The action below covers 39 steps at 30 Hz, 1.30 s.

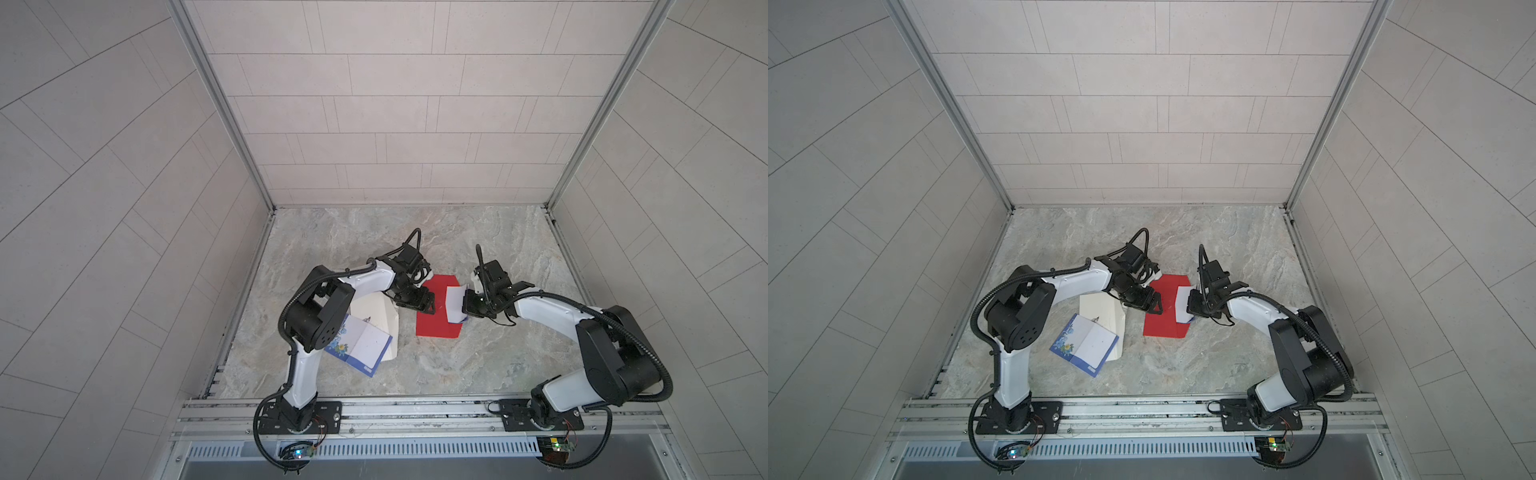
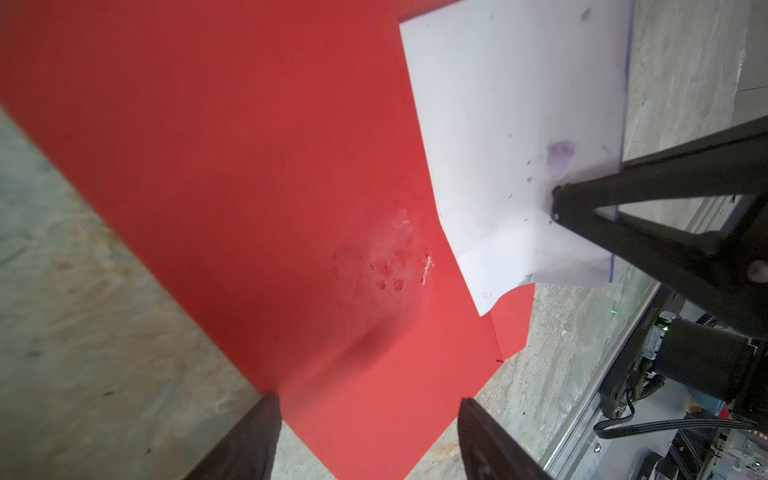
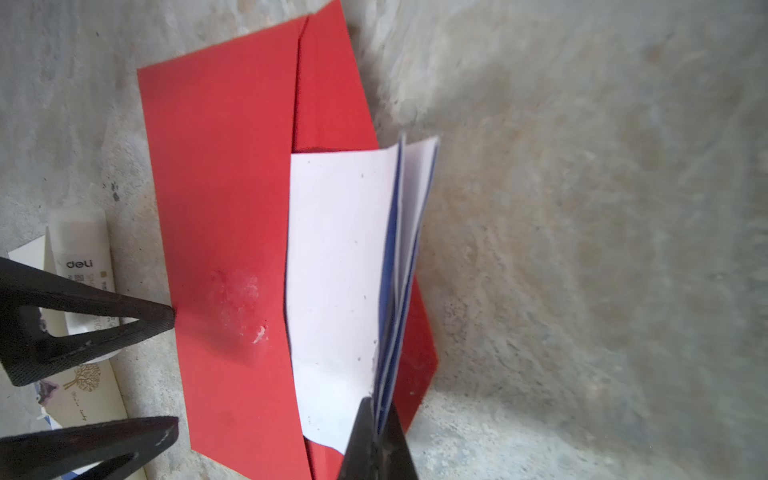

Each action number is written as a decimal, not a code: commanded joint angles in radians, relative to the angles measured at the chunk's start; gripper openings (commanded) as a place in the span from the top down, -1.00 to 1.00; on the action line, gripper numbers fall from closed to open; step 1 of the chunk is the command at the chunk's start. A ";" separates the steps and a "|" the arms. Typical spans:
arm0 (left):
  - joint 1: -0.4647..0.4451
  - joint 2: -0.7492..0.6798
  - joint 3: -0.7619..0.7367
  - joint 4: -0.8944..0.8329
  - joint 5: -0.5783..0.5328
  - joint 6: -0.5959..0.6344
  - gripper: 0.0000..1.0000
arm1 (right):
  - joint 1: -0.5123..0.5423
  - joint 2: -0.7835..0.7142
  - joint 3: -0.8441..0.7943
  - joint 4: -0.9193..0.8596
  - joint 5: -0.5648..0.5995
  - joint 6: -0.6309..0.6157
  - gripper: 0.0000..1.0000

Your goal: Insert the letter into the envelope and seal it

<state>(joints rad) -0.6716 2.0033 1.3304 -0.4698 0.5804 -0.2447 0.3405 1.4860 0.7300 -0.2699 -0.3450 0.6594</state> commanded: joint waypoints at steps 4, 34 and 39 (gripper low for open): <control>-0.013 0.025 0.021 -0.021 0.001 0.022 -0.50 | 0.005 0.013 -0.020 0.047 -0.052 0.027 1.00; -0.019 0.068 0.052 -0.023 -0.021 0.031 -0.46 | 0.055 0.087 0.141 -0.157 0.104 0.005 -0.32; -0.021 0.066 0.050 -0.023 -0.008 0.040 -0.46 | 0.055 0.127 0.162 -0.157 0.102 -0.001 -0.34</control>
<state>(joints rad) -0.6830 2.0369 1.3739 -0.4686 0.5800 -0.2333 0.3943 1.5993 0.8715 -0.3954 -0.2771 0.6609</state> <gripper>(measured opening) 0.729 0.670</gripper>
